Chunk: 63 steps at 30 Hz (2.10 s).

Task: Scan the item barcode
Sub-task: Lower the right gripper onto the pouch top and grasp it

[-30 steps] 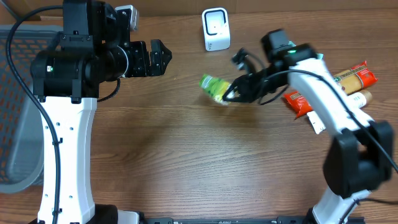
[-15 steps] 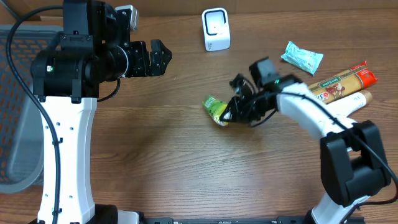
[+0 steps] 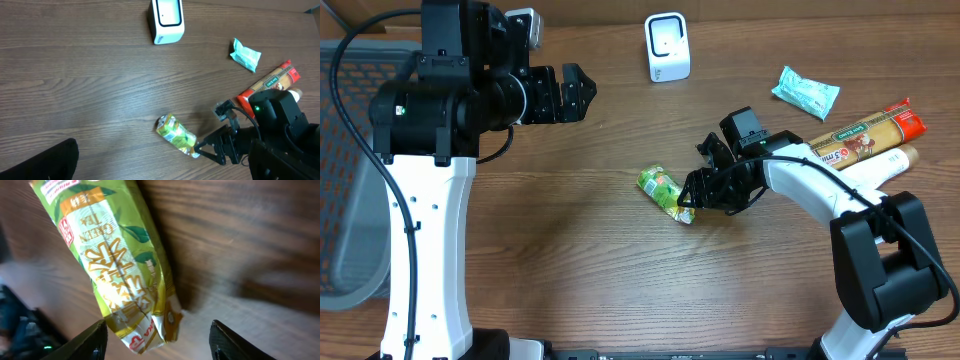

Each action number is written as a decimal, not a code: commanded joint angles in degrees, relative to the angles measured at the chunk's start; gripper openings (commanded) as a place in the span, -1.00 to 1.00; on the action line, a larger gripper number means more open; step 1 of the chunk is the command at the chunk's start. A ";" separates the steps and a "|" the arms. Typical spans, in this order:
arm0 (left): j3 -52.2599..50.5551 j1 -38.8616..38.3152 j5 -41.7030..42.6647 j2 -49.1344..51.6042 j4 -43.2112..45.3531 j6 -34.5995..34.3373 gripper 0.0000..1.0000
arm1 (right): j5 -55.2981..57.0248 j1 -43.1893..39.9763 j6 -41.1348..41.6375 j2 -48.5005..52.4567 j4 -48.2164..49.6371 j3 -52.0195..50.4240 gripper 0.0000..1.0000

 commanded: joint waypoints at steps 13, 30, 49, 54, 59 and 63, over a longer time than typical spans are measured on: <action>0.26 0.26 0.20 0.52 0.17 0.02 0.99 | 12.55 6.58 -17.16 -0.07 5.33 0.11 0.29; 0.26 0.26 0.20 0.52 0.17 0.02 0.99 | 14.27 6.47 -16.70 4.68 8.37 0.07 -0.03; 0.26 0.24 0.20 0.52 0.17 0.04 0.99 | -13.03 -0.59 -13.68 -6.45 -3.87 10.08 -0.93; 0.26 0.26 0.20 0.52 0.15 0.04 0.99 | -10.62 -4.76 -10.86 -17.55 -10.32 13.68 -0.92; 0.26 0.24 0.20 0.52 0.17 0.04 0.99 | 3.87 -5.92 -5.11 -28.33 -12.28 14.60 -0.93; 0.26 0.26 0.20 0.52 0.17 0.04 0.99 | 12.90 -3.98 -3.06 -34.36 -13.53 14.60 -0.93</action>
